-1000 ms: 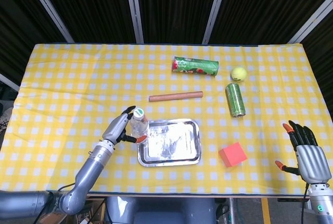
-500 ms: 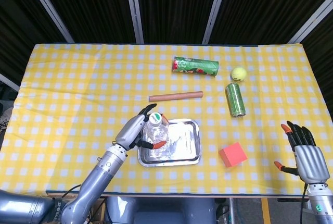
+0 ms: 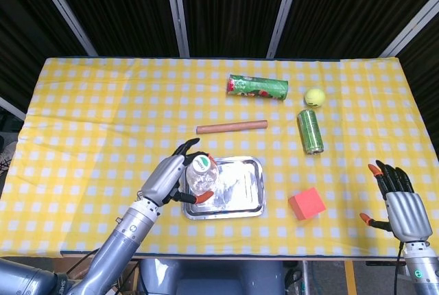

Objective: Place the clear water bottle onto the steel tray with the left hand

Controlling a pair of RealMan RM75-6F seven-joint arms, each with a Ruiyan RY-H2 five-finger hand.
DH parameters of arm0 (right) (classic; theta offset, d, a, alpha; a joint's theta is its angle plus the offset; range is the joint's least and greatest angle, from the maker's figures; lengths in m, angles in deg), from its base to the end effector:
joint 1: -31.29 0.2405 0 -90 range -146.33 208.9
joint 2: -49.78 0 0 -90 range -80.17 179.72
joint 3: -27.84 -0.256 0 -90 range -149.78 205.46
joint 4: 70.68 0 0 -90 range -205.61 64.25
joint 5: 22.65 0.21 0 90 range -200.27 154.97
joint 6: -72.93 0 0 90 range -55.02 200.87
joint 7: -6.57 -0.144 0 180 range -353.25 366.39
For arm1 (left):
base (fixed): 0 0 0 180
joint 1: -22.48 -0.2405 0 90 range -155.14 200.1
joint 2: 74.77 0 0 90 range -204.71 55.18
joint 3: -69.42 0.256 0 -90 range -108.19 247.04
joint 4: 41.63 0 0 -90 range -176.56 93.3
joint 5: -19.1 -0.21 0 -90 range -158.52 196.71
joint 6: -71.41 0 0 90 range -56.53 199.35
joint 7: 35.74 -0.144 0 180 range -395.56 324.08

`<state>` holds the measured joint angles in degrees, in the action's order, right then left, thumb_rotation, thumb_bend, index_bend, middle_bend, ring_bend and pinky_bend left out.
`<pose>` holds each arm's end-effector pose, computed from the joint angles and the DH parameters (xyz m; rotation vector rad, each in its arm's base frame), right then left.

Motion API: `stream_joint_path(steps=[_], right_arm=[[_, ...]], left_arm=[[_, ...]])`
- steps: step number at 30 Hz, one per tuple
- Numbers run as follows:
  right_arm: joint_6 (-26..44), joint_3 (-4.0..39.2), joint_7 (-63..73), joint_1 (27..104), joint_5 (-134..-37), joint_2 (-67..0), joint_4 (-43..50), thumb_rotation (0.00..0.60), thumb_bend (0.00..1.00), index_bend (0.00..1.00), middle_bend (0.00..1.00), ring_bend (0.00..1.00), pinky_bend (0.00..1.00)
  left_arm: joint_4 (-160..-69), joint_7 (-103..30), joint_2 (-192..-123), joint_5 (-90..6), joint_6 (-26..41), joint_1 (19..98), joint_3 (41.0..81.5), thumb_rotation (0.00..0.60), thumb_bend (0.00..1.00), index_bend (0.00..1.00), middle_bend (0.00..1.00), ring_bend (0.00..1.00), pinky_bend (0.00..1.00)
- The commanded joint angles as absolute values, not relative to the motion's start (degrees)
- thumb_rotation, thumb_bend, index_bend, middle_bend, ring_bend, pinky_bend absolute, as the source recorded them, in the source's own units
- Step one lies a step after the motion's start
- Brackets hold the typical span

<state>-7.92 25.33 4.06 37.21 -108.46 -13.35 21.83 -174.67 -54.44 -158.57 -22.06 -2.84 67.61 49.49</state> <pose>-0.3136 -0.1852 0.1541 1.4242 -0.9758 0.8919 -0.0076 0.2516 0.0522 -1.5807 -1.6944 -1.4037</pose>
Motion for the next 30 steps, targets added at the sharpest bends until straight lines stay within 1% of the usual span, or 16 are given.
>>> stream_joint_path(steps=[1,4,8,13,16,19,22,24,26,29,30], right_arm=[[-7.87,25.32,4.13,37.23,-108.40,-13.42,21.84,0.600,0.18,0.00,0.02,0.00,0.00],[-7.69,25.28,4.08,37.32,-108.26,-13.48,21.72,0.600,0.18,0.00,0.02,0.00,0.00],[-7.56,25.33,3.77,37.39,-108.36,-13.40,21.84,0.600,0.18,0.00,0.02,0.00,0.00],[-7.71,25.46,3.54,37.44,-108.87,-13.34,21.84,0.600,0.18,0.00,0.02,0.00,0.00],[-7.69,25.53,3.42,37.49,-109.07,-13.20,22.00,0.600,0.18,0.00,0.02,0.00,0.00],[-7.91,25.58,3.30,37.41,-109.25,-13.10,21.92,0.600,0.18,0.00,0.02,0.00,0.00],[-8.03,25.64,2.67,37.27,-109.22,-12.90,21.67,0.600,0.18,0.00,0.02,0.00,0.00],[-8.07,25.62,2.23,37.18,-109.08,-12.79,21.34,0.600,0.18,0.00,0.02,0.00,0.00],[-8.16,25.66,1.82,37.05,-108.99,-12.64,21.17,0.600,0.18,0.00,0.02,0.00,0.00],[-8.75,25.83,1.47,36.71,-109.34,-12.42,21.24,0.600,0.18,0.00,0.02,0.00,0.00],[-8.98,25.88,1.44,36.60,-109.50,-12.37,21.30,0.600,0.18,0.00,0.02,0.00,0.00]], left_arm=[[-169.22,-48.19,-156.47,-25.22,1.61,64.25,53.03,0.600,0.38,0.55,0.46,0.02,0.02],[-165.16,-42.94,-157.19,-27.47,4.37,63.09,53.51,0.600,0.38,0.55,0.46,0.02,0.02],[-161.40,-42.33,-159.73,-29.94,5.17,63.66,53.92,0.600,0.38,0.55,0.46,0.02,0.02],[-156.66,-43.76,-167.88,-30.43,4.58,66.17,53.60,0.600,0.38,0.55,0.46,0.02,0.02],[-152.23,-44.27,-175.41,-28.82,5.60,69.09,52.41,0.600,0.38,0.54,0.46,0.02,0.02],[-148.30,-44.92,-181.52,-28.09,6.27,71.63,51.26,0.600,0.38,0.54,0.45,0.02,0.02],[-146.25,-45.52,-185.26,-28.11,6.71,72.99,51.15,0.600,0.38,0.54,0.45,0.02,0.02],[-146.46,-46.14,-186.04,-28.42,6.12,72.95,51.35,0.600,0.38,0.54,0.46,0.02,0.02],[-147.84,-47.61,-185.15,-29.48,4.31,72.21,51.82,0.600,0.38,0.54,0.46,0.02,0.02],[-152.37,-49.71,-181.03,-30.87,0.94,69.66,53.17,0.600,0.38,0.54,0.46,0.02,0.02],[-154.55,-50.54,-178.61,-31.11,-0.29,68.36,54.01,0.600,0.38,0.54,0.46,0.02,0.02]])
